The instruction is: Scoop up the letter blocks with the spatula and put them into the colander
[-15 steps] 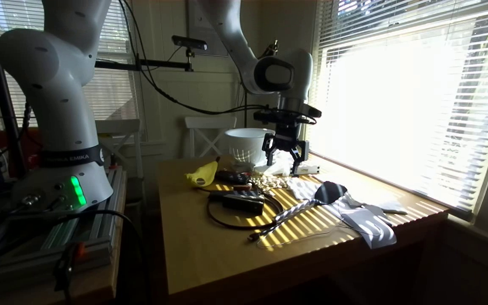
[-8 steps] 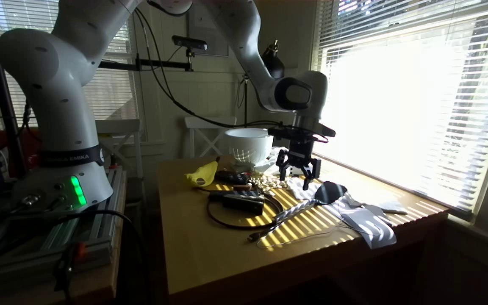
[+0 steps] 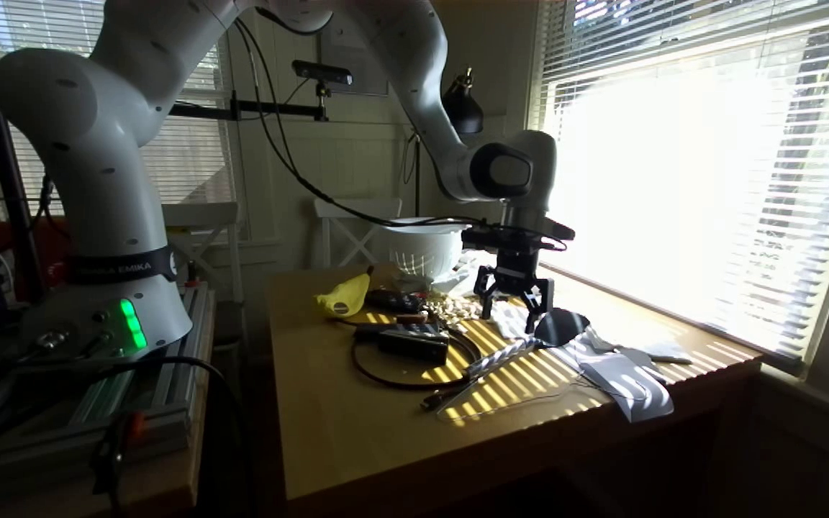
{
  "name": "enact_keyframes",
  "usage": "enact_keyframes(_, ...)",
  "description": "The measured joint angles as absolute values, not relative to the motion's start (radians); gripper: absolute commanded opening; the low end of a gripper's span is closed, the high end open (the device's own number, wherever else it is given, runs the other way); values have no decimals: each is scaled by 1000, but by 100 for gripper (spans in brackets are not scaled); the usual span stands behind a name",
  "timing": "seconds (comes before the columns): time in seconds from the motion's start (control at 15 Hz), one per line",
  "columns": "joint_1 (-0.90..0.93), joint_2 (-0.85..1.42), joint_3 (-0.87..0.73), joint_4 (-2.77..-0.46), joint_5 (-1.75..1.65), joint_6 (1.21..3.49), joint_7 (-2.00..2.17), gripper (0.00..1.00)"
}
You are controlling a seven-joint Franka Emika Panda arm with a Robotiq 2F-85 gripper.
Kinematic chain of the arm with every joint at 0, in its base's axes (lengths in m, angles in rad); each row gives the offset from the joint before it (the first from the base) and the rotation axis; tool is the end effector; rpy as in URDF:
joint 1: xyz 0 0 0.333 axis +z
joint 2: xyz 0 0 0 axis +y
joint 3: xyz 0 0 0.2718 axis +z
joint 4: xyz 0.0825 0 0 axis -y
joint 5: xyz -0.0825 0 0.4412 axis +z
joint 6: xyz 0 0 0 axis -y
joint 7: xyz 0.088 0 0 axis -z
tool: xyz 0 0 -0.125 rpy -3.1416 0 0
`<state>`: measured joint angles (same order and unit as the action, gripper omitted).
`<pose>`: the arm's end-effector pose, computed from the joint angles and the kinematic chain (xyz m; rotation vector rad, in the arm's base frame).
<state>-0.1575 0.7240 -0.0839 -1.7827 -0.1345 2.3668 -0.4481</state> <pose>0.6206 -0.1590 0.0415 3.0003 0.4944 -0.2742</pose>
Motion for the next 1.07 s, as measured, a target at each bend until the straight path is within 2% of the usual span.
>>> enact_keyframes(0.87,-221,872,-24,-1618,-83,2376,-419,100)
enact_keyframes(1.0,-220,888,-22,-1599,-81,2376,-399,87)
enact_keyframes(1.07,-220,896,-21,-1590,-80,2376,-390,88)
